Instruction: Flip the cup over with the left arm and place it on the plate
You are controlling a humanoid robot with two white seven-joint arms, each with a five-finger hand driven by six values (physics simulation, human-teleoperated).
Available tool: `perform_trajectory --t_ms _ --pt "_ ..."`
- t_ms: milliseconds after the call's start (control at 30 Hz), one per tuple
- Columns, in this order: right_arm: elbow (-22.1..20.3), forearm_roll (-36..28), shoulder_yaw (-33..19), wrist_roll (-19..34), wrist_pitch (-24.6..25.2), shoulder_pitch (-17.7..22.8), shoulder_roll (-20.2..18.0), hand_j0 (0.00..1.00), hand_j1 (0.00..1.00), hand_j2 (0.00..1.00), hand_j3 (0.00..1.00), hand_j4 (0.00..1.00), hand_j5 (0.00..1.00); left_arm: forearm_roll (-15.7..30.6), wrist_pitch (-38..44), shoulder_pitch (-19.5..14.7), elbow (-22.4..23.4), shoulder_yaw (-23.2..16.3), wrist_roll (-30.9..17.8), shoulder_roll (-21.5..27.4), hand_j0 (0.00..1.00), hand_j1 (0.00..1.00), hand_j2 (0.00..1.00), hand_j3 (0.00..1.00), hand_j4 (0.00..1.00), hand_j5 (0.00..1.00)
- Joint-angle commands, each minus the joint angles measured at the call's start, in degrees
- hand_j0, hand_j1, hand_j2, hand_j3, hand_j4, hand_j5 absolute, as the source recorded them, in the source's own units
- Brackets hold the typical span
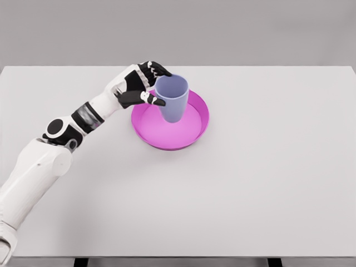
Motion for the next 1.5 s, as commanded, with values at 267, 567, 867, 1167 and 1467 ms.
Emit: perform_trajectory --t_ms 267,567,867,1167,1467 --pt "0.0 -0.1 0.0 0.0 0.0 0.0 0.0 1.0 1.0 1.0 1.0 1.0 1.0 0.3 -0.2 -0.9 5.8 0.1 0.0 -2.6 0.5 0.5 0.5 0.5 0.5 0.5" --pt "0.0 -0.1 0.0 -0.1 0.0 0.0 0.0 1.0 1.0 1.0 1.0 1.0 1.0 0.2 0.1 -0.8 7.9 -0.4 0.0 -2.7 0.5 0.5 0.5 0.5 0.5 0.5" --pt "0.0 0.0 0.0 0.0 0.0 0.0 0.0 1.0 1.0 1.0 1.0 1.0 1.0 -1.3 0.2 -0.7 8.5 -0.2 0.0 -3.7 0.51 0.51 0.51 0.51 0.51 0.51" --pt "0.0 -0.1 0.0 0.0 0.0 0.0 0.0 1.0 1.0 1.0 1.0 1.0 1.0 -1.3 0.1 -0.7 8.2 -0.2 0.0 -3.6 0.84 0.84 0.84 0.84 0.84 0.84" --pt "0.0 0.0 0.0 -0.1 0.0 0.0 0.0 1.0 1.0 1.0 1.0 1.0 1.0 -1.4 0.1 -0.6 8.3 -0.3 0.0 -2.9 0.97 0.97 0.97 0.97 0.97 0.97"
